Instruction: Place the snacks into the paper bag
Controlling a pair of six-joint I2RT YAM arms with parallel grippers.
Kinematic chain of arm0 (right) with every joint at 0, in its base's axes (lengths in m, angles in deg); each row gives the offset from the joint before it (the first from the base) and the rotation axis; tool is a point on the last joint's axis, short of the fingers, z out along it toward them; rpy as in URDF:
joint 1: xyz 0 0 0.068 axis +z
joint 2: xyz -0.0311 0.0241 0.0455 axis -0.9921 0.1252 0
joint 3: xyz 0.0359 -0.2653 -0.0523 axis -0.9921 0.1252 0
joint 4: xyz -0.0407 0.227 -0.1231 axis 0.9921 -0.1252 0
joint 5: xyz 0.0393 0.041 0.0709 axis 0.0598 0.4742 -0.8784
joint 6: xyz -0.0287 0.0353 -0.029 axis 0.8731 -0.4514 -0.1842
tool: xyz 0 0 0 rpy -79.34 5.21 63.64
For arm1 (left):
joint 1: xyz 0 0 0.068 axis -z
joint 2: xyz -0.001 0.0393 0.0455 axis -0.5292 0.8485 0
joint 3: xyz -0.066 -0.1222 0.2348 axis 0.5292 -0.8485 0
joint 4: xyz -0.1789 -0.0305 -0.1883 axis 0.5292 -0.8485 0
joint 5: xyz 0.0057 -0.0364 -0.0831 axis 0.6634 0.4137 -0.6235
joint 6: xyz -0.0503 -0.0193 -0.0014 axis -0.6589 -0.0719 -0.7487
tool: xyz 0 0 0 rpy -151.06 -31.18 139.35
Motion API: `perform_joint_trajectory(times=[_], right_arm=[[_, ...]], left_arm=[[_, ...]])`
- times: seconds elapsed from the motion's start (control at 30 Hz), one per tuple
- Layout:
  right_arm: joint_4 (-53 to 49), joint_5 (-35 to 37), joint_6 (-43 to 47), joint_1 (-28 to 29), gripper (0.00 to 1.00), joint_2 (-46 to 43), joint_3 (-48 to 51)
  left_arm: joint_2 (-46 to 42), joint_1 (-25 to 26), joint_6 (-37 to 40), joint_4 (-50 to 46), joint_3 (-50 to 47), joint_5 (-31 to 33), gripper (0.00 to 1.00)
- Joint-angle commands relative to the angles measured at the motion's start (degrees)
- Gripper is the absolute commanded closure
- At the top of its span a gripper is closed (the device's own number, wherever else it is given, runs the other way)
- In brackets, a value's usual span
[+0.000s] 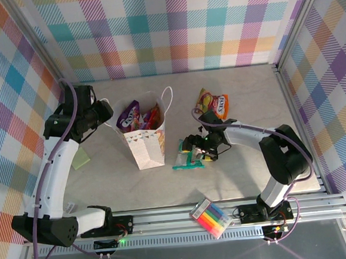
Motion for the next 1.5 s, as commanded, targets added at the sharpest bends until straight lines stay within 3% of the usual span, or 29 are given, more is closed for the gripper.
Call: perform_joint_trajectory(times=[0.0,0.53,0.8,1.1,1.47], right_arm=[[0.06,-0.94,0.36,0.80,0.03,1.19,-1.77],[-1.84,1.15,0.15,2.20,0.17,3.09,-3.97],[-3.15,1.70,0.67,2.25,0.42,3.53,-4.23],[-4.56,2.64,1.72,2.31,0.62,3.05,-4.90],[-8.66,6.30,4.08,2.31,0.72,0.05,-6.01]], left_arm=[[-1.37,-0.84,0.49,-1.41,-0.70,0.94,0.69],[-2.06,-0.86,1.10,-1.70,-0.82,1.56,0.69],[-2.13,-0.85,1.29,-1.45,-0.76,1.49,0.69],[-2.32,-0.88,1.33,-1.43,-0.97,1.40,0.69],[-2.64,-0.88,1.25,-1.08,-1.62,1.56,0.69]])
